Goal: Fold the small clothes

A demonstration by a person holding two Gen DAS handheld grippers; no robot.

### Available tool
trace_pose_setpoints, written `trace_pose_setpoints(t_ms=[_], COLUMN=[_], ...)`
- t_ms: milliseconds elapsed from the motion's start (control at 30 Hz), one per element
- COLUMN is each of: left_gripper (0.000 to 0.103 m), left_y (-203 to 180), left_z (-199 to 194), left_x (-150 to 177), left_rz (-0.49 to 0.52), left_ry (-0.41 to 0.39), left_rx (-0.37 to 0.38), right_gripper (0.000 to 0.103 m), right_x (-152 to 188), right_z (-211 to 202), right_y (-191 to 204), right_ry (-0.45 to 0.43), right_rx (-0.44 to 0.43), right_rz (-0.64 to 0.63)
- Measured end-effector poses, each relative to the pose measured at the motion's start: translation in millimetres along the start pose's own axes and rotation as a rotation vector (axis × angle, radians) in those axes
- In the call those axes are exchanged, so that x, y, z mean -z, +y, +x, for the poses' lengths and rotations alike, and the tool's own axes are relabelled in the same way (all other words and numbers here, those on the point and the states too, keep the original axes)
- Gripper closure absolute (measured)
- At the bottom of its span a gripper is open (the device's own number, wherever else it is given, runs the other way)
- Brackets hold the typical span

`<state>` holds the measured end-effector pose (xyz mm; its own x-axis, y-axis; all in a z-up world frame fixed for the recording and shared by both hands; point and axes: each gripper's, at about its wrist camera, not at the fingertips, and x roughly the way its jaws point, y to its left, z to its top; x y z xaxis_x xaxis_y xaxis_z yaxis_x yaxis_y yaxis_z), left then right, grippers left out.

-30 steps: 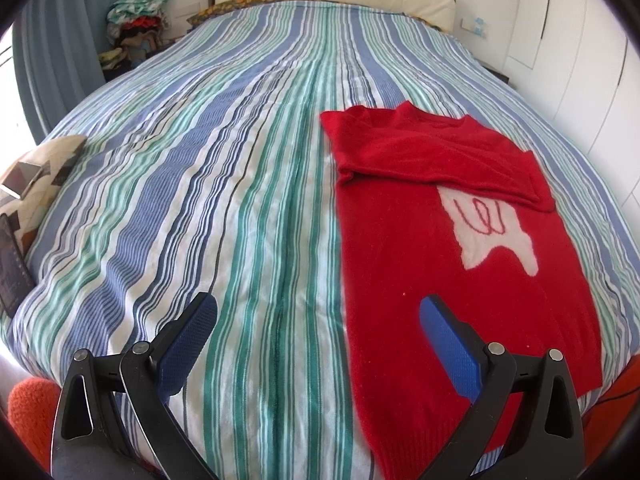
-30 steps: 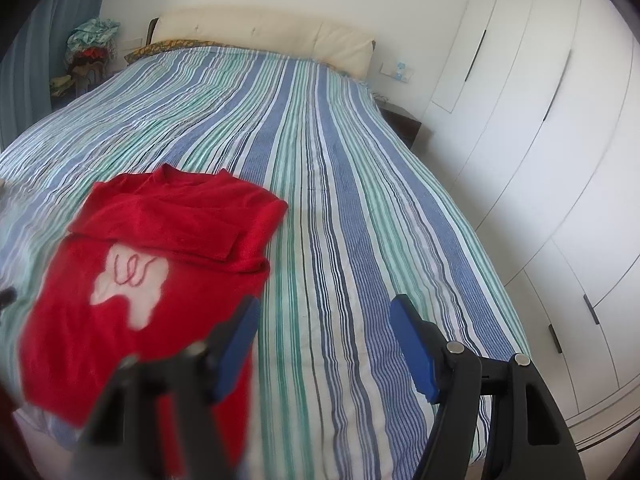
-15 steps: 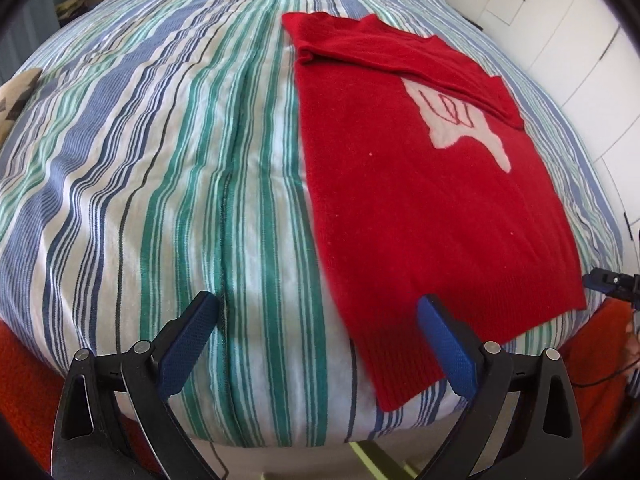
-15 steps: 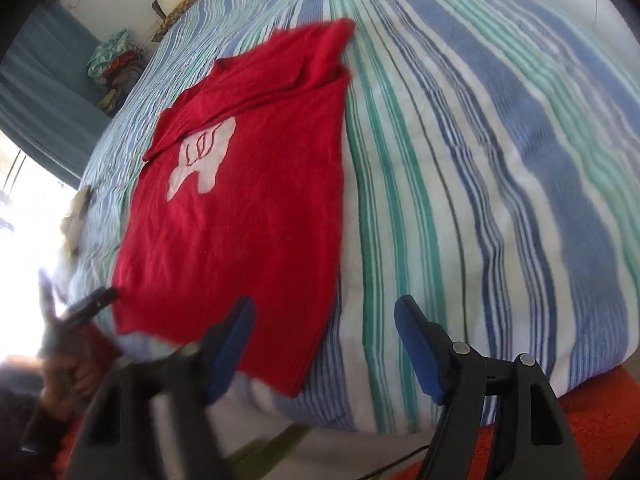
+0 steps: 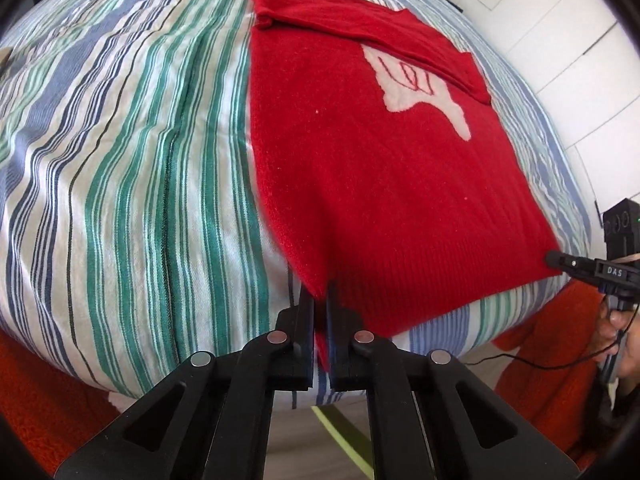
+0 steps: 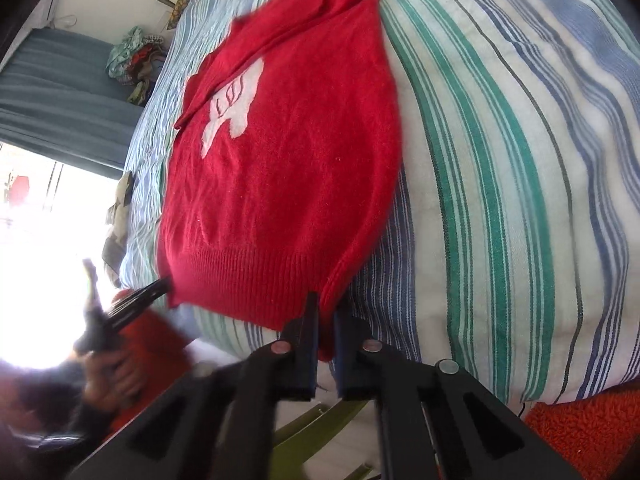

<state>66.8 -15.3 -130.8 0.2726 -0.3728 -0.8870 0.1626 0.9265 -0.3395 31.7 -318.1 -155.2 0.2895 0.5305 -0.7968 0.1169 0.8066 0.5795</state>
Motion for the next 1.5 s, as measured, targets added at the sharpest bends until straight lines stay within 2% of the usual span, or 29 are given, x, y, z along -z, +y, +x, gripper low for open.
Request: trace_pose_setpoints(t_ms=[133,233,333,400,500,633,733,767,800,833,867,900,933,967,1067,1167,1233,1267,1333,1367,1400,1433,1467,1500], left_gripper=[0.1,0.1,0.1,0.1,0.1,0.1,0.1,0.094,0.093,0.082,0.053,0.038,0.024,0.022,0.022,0.022,0.017,0.011,0.007,0.007,0.008,0.009,0.009,0.009], left_y=[7,11,16,20,31,42,39,36,36,38,42,47,52,58,64,46,25,13,-5,-8,-8,-6,-6,-6], left_z=[-22,-27,-17,-1,26,54,72,79,84,88,91,89,82,74,53,38,37,43,68,87,102,106,97,86], left_x=[-34,-89,-154,-196,-250,-295,-317,-326,-331,-337,-346,-350,-353,-354,-343,-313,-282,-266,-235,-224,-214,-205,-199,-194], left_rz=[-0.101,-0.14,-0.158,-0.177,-0.21,-0.228,-0.196,-0.178,-0.173,-0.179,-0.195,-0.216,-0.236,-0.251,-0.259,-0.168,-0.062,-0.004,0.119,0.169,0.192,0.193,0.179,0.156], left_ry=[-0.07,-0.155,-0.228,-0.238,-0.232,-0.221,-0.22,-0.215,-0.209,-0.197,-0.191,-0.201,-0.233,-0.266,-0.318,-0.364,-0.361,-0.339,-0.267,-0.213,-0.157,-0.149,-0.183,-0.205], left_rx=[0.141,0.17,0.141,0.123,0.075,0.011,-0.018,-0.035,-0.054,-0.072,-0.099,-0.125,-0.14,-0.142,-0.124,-0.087,-0.054,-0.052,-0.118,-0.184,-0.251,-0.273,-0.26,-0.237], right_gripper=[0.097,0.097,0.097,0.097,0.097,0.097,0.097,0.097,0.097,0.095,0.084,0.072,0.046,0.036,0.036,0.037,0.037,0.037,0.037,0.037,0.038,0.045,0.051,0.051], right_x=[-16,-51,-106,-149,-212,-282,-312,-319,-326,-331,-335,-339,-340,-340,-337,-328,-313,-302,-277,-265,-254,-244,-235,-228], right_z=[-30,-42,-42,-37,-20,12,33,39,45,50,54,56,56,52,31,12,11,17,37,53,68,84,92,86], right_y=[10,19,23,23,17,17,12,8,3,-2,-6,-9,-13,-15,-18,5,29,42,56,56,52,42,33,32], right_ry=[-0.106,-0.198,-0.296,-0.351,-0.376,-0.39,-0.398,-0.4,-0.406,-0.412,-0.416,-0.421,-0.435,-0.457,-0.528,-0.534,-0.484,-0.439,-0.328,-0.273,-0.227,-0.185,-0.175,-0.209], right_rx=[-0.088,-0.127,-0.124,-0.122,-0.107,-0.059,-0.017,-0.009,-0.006,-0.015,-0.018,-0.011,-0.003,-0.013,-0.021,-0.018,-0.072,-0.099,-0.117,-0.077,0.009,0.122,0.193,0.198], right_rz=[-0.004,-0.013,-0.018,-0.01,0.003,0.004,0.004,0.014,0.031,0.046,0.055,0.063,0.072,0.08,0.077,-0.052,-0.193,-0.26,-0.363,-0.401,-0.424,-0.433,-0.439,-0.448])
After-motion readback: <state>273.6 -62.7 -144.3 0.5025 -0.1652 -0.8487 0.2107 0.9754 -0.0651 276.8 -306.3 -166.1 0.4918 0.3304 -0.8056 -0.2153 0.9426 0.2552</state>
